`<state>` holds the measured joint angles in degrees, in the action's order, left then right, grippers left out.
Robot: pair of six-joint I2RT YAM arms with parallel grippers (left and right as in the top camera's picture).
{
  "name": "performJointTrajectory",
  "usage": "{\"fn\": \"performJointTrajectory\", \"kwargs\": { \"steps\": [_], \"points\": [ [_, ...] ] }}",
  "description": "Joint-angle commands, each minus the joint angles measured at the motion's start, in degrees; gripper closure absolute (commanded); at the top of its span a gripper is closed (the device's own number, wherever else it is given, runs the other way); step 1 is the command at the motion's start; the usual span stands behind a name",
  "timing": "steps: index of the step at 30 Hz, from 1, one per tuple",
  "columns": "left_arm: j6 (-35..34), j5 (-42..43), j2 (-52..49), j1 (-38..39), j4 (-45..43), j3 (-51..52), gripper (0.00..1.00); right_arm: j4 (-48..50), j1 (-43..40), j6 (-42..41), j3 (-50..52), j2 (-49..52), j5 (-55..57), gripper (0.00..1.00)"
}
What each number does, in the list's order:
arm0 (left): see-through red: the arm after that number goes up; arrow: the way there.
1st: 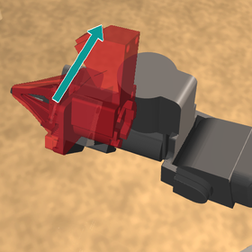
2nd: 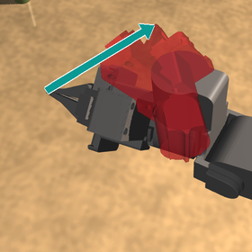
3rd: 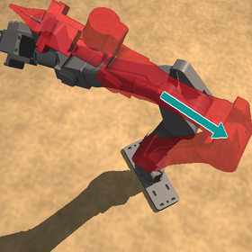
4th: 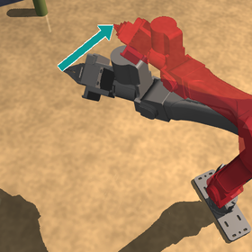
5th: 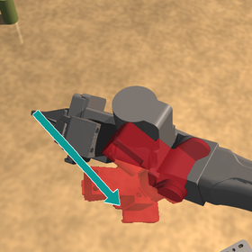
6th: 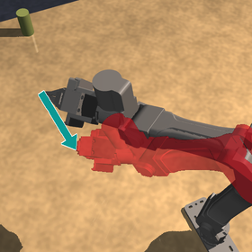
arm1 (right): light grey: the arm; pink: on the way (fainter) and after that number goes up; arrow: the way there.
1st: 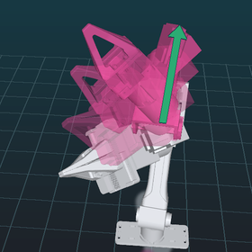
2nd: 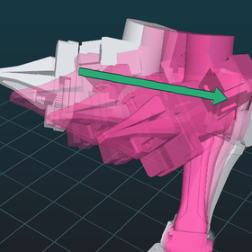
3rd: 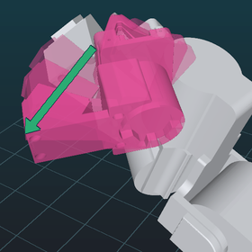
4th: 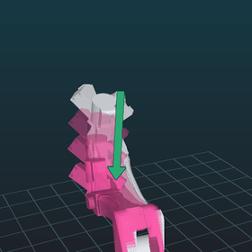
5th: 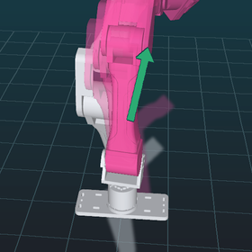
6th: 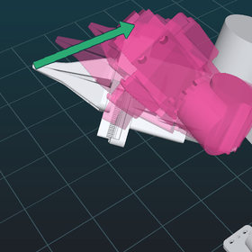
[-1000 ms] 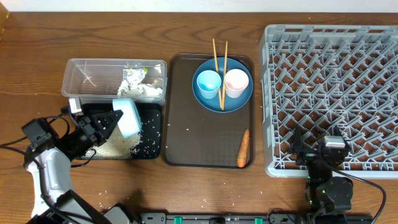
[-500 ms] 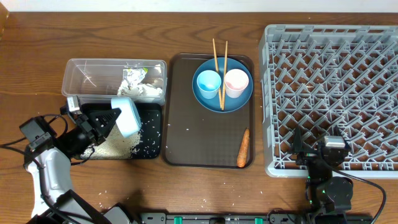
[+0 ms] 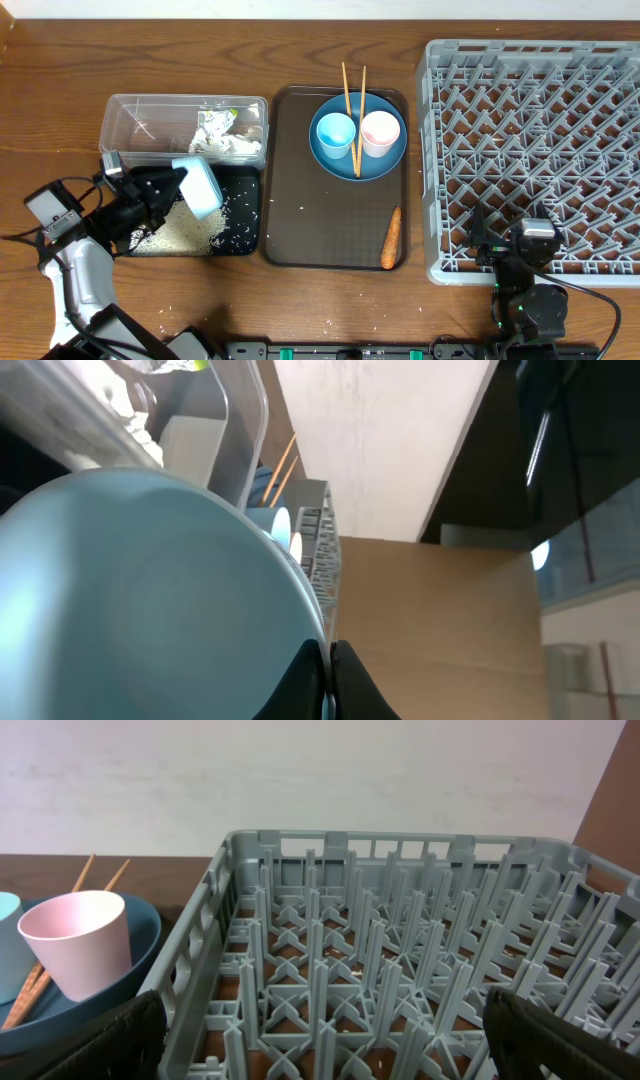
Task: Sort waste into correct bins and load items into the dishwasher rack
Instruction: 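Tilt the plate with the left gripper to dump rice onto the black tray, then carry the empty plate right back over the brown tray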
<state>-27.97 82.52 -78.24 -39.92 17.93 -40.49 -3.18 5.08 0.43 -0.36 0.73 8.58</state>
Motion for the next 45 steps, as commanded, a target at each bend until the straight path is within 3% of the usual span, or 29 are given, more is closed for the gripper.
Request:
{"fn": "performJointTrajectory", "kwargs": {
  "steps": [1, 10, 20, 34, 40, 45],
  "points": [
    [-5.79, 0.13, 1.88, -0.11, -0.50, -0.35, 0.94, -0.20, -0.61, -0.37, 0.04, -0.07, 0.20, 0.01],
    [-12.33, -10.73, 12.74, 5.33, -3.98, -0.50, 0.94, -0.20, -0.61, -0.37, 0.04, -0.07, 0.20, 0.01],
    [-13.03, -30.62, 21.81, 29.05, -4.83, -0.57, 0.94, -0.20, -0.61, -0.37, 0.04, -0.07, 0.17, 0.01],
    [-10.32, -64.61, 20.98, 66.40, -3.82, -0.61, 0.94, -0.22, -0.61, -0.37, 0.04, 0.00, 0.20, 0.01],
    [-7.15, -72.91, 16.48, 74.07, -3.04, -0.61, 0.94, -0.22, -0.61, -0.37, 0.04, 0.00, 0.20, 0.01],
    [-5.60, -74.69, 10.27, 77.07, -4.00, -0.61, 0.94, -0.22, -0.61, -0.37, 0.04, 0.00, 0.20, 0.01]
  ]
}}
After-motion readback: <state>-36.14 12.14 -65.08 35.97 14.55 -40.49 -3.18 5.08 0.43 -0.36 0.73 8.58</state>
